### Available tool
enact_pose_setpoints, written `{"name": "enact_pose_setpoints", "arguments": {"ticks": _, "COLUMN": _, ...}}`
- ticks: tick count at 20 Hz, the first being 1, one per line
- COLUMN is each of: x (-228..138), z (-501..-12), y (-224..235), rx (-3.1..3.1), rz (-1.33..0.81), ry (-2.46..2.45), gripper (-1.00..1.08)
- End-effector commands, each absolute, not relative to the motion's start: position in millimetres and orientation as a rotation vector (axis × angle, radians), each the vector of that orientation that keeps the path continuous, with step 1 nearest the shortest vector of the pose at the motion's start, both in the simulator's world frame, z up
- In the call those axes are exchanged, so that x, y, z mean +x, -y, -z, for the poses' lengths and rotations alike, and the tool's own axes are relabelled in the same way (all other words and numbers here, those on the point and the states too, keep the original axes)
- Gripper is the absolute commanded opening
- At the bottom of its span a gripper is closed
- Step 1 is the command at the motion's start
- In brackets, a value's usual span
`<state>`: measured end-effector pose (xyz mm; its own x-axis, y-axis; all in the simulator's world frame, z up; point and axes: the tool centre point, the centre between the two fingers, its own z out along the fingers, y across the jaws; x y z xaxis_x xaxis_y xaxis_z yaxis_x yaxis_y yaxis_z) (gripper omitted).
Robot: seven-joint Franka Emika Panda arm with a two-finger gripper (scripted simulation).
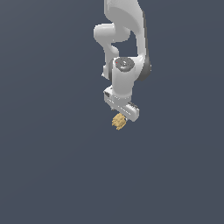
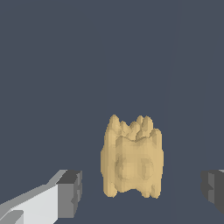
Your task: Pick up the object and move it to a goal position.
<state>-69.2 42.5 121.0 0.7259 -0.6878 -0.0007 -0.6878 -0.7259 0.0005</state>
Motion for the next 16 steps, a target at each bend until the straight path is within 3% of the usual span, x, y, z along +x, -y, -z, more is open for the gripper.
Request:
{"name": "enact_pose_setpoints", "arguments": {"ticks": 1, "x": -71.0, "z": -120.3, "y": -43.8, "rx": 2.908, "rz": 0.0, "ry": 1.19, "gripper": 1.0}}
{"name": "enact_pose_setpoints", "arguments": {"ticks": 16, "x": -72.9, "z": -88.5, "y": -44.3, "rx": 2.902, "rz": 0.0, "ry": 1.201, "gripper": 1.0}}
